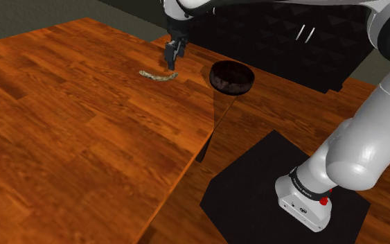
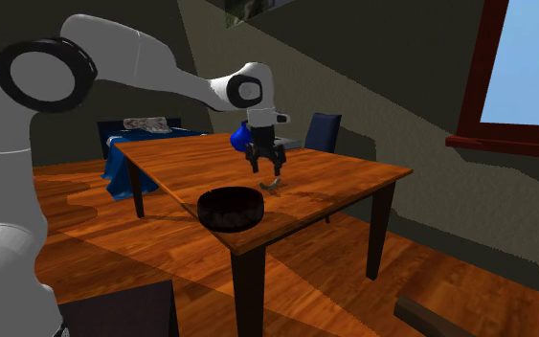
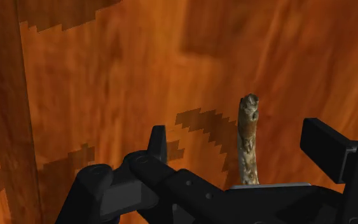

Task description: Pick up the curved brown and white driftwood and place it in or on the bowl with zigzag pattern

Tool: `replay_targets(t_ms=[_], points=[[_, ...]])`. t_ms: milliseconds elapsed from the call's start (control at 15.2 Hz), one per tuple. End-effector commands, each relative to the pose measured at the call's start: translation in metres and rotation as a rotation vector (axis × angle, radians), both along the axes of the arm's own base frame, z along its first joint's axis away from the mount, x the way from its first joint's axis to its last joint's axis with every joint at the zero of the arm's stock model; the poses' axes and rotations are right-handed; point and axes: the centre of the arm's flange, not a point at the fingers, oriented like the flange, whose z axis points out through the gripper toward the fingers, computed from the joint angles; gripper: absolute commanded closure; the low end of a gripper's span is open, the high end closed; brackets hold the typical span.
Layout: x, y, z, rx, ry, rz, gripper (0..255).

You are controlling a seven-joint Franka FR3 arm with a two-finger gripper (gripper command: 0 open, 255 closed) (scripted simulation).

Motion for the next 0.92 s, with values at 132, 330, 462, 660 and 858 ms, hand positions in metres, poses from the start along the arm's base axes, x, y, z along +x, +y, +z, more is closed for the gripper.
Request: replay_targets(t_ms=[132,330,462,660,858], points=[[0.027,0.042,-0.018,-0.002,0.017,0.103,0],[0.032,0.051,-0.033,-0.003,0.021,0.123,0],[0.033,0.051,-0.043,-0.003,0.021,0.123,0],[0.033,0.051,-0.059,-0.003,0.021,0.123,0],[0.034,0.051,-0.062,-0.003,0.021,0.123,0]])
